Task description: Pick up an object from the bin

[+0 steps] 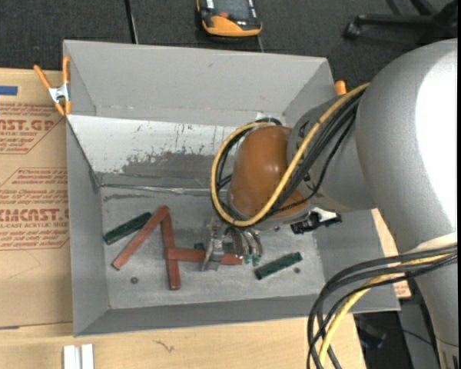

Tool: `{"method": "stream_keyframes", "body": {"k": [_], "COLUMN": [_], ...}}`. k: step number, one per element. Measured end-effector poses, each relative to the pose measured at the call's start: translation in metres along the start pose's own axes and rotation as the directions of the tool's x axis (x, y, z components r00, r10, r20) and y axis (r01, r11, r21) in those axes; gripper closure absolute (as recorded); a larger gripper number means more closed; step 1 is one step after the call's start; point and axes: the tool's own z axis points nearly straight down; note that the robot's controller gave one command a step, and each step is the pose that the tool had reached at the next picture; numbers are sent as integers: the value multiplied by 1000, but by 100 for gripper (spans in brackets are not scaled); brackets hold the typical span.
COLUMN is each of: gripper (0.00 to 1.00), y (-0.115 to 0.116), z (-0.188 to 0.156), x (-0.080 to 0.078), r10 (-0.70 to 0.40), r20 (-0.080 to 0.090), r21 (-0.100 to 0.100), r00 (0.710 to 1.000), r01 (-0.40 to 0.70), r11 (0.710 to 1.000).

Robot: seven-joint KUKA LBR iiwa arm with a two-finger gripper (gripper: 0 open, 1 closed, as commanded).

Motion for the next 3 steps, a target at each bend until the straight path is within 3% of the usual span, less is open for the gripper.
{"method": "stream_keyframes", "body": {"k": [3], "gripper": [100], "y": [-1], "z": [-18], "x": [4], "r10": [0], "r20": [-15], "r21": [5], "r00": [1000], "r01": [0], "r11": [1000]}}
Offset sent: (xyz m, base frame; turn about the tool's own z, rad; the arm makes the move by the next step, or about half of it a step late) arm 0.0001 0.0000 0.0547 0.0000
